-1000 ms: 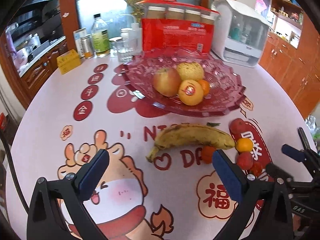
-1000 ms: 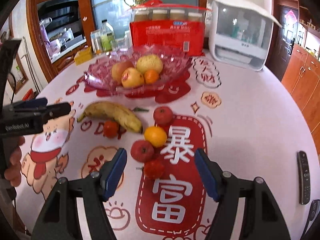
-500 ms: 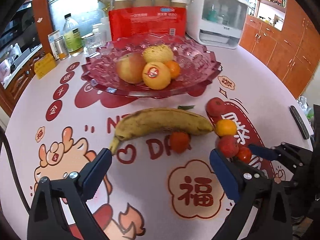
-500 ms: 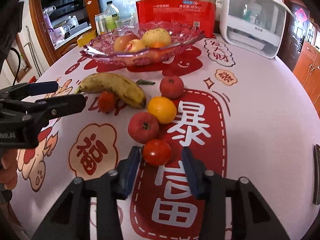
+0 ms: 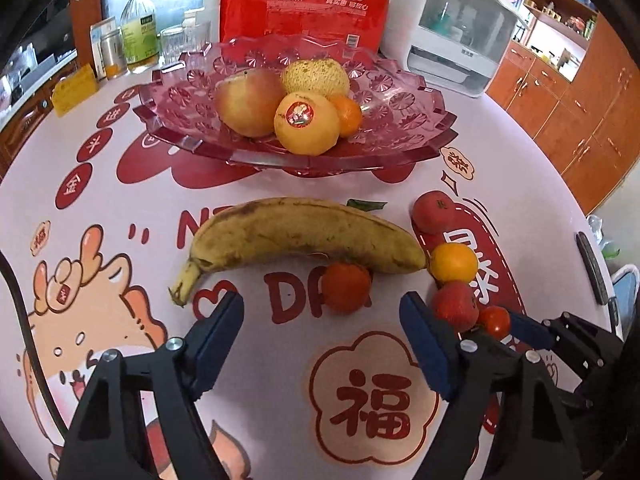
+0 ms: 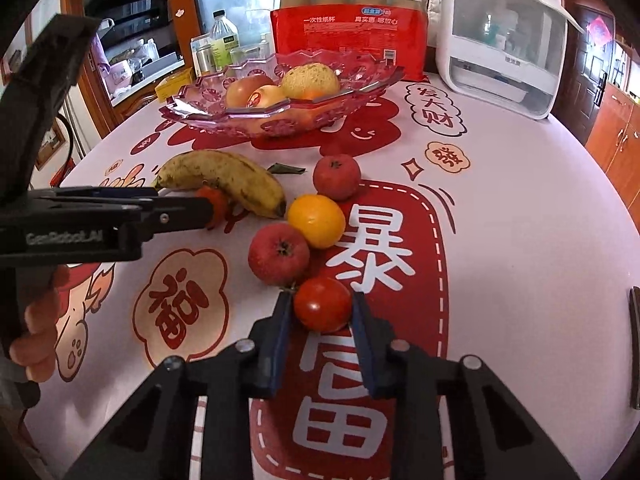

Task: Organize fruits
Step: 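Close the right gripper on a red tomato while the left gripper grasps another tomato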

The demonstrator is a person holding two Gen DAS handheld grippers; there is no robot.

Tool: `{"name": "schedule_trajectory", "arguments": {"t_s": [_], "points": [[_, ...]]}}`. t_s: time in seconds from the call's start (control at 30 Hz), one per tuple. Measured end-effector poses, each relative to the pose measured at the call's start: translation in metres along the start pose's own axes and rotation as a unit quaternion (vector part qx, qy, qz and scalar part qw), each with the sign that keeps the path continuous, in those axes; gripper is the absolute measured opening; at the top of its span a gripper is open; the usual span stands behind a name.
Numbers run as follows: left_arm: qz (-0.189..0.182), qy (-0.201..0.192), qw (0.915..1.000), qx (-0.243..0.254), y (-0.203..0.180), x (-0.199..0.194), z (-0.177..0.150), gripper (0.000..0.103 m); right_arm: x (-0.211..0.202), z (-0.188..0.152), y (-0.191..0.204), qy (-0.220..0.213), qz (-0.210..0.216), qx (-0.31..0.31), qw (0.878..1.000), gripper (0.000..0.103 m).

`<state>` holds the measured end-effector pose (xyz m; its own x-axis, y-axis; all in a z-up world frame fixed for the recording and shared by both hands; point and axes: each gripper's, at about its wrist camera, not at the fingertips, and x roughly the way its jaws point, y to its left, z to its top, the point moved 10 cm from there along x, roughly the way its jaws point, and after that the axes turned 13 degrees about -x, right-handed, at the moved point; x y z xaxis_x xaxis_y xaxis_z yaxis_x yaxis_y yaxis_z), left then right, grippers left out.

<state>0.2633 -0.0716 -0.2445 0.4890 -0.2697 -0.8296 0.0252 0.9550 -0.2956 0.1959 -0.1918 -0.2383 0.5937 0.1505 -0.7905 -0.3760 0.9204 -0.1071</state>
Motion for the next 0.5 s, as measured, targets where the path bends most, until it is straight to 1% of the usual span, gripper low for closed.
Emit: {"name": "schedule_trajectory", "arguments": {"t_s": [0.1,0.23,0.33,0.47,0.5], "points": [[0.004,0.002,1.0,-0.004,0.0,0.005,0.0,0.073,-0.002,0.001,-0.001,-0.005,-0.001,0.002,1.0,0.029],[0.018,-0.003,0.9998,-0.002,-0.003,0.009,0.001,0.065,-0.004,0.002,-0.002,-0.01,0.0,0.004,1.0,0.029],[0.031,-0.006,0.9995,0.004,-0.007,0.011,0.001,0.06,-0.004,0.001,-0.002,-0.011,0.0,0.004,1.0,0.029],[0.037,-0.006,0.9992,0.011,-0.013,0.015,0.001,0.055,-0.004,0.001,-0.002,-0.011,0.0,0.005,1.0,0.029],[0.039,-0.006,0.9991,0.013,-0.014,0.016,0.0,0.052,-0.004,0.001,-0.002,-0.011,0.001,0.005,1.0,0.029]]}}
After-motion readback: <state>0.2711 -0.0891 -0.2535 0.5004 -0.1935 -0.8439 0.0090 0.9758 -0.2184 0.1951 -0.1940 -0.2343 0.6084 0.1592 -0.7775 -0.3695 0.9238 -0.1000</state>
